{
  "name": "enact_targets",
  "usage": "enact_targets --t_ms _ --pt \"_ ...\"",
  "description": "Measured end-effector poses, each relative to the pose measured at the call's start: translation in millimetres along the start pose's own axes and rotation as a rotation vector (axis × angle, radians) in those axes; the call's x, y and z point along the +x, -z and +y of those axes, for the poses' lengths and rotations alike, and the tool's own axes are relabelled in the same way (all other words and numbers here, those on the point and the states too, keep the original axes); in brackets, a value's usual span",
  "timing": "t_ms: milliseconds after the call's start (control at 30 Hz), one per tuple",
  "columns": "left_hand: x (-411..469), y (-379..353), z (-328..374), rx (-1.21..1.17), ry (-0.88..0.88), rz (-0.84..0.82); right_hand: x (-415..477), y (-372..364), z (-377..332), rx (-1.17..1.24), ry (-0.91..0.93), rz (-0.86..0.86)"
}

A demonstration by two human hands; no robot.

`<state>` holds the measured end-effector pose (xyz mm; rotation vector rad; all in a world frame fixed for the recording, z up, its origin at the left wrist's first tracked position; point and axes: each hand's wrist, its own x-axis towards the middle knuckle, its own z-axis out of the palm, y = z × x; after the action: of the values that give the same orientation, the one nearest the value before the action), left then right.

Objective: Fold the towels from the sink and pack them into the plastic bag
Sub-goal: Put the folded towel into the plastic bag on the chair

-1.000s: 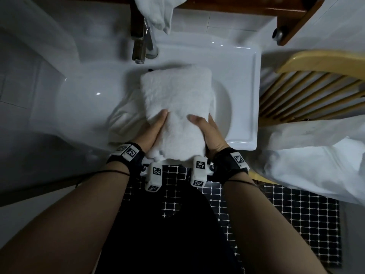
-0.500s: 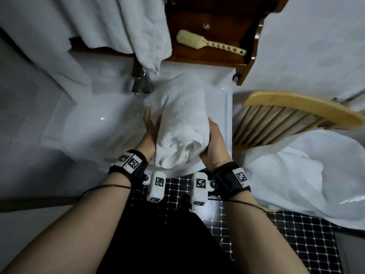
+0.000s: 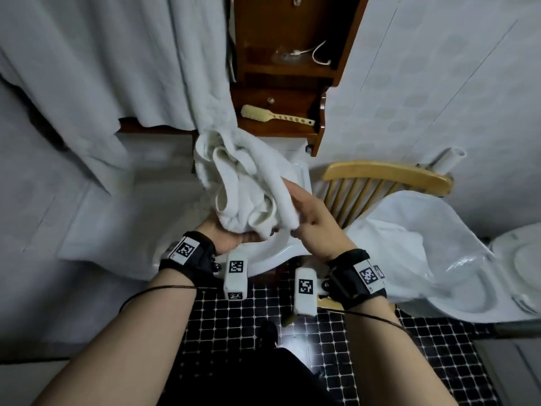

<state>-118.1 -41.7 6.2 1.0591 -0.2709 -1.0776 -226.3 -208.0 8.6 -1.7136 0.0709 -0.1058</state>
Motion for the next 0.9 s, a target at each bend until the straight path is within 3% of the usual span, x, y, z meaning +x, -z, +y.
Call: enact_targets --t_ms 33,67,233,367,500,600,700,900 --pt "-7 -1 -6 0.149 0.005 0.212 -8 1 -4 -0.072 0.039 -0.033" --pt "-11 -1 -15 0.22 0.027 0.242 -13 1 -7 -0.137 0.076 -0.023" --pt "-11 -10 -28 0.468 0.196 0.253 -43 1 -11 -0.336 0.171 0.33" --pt "-10 -38 -27 0.795 0.17 0.246 -68 9 -36 -0.343 0.106 0.327" --pt "-2 -81 -15 0.763 0.057 0.171 -79 29 -44 -0.532 0.06 0.249" --pt "10 -110 -9 0.681 -0.014 0.168 -78 38 -40 -0.798 0.287 0.371" --pt "28 -147 -11 0.645 -0.088 0.118 -84 61 -44 -0.752 0.379 0.562" --pt "75 -216 -15 0.668 -0.174 0.127 -97 136 -48 -0.554 0.316 0.914"
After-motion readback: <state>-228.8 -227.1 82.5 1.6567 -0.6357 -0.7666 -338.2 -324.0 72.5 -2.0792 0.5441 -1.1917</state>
